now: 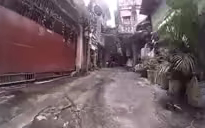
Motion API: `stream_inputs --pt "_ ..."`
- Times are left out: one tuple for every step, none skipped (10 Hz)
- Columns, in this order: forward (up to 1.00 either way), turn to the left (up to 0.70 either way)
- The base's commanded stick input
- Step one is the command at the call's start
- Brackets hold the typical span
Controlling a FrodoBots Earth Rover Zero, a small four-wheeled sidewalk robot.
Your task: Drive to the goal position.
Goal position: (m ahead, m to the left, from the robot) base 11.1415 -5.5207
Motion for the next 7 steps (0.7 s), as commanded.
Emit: stream_inputs --pt "0.70 0.00" --pt "0.70 0.00" --pt "0.70 0.00" --pt "0.70 0.00" --pt "0.70 0.00" --pt "0.70 0.00" --pt "0.70 -0.18"
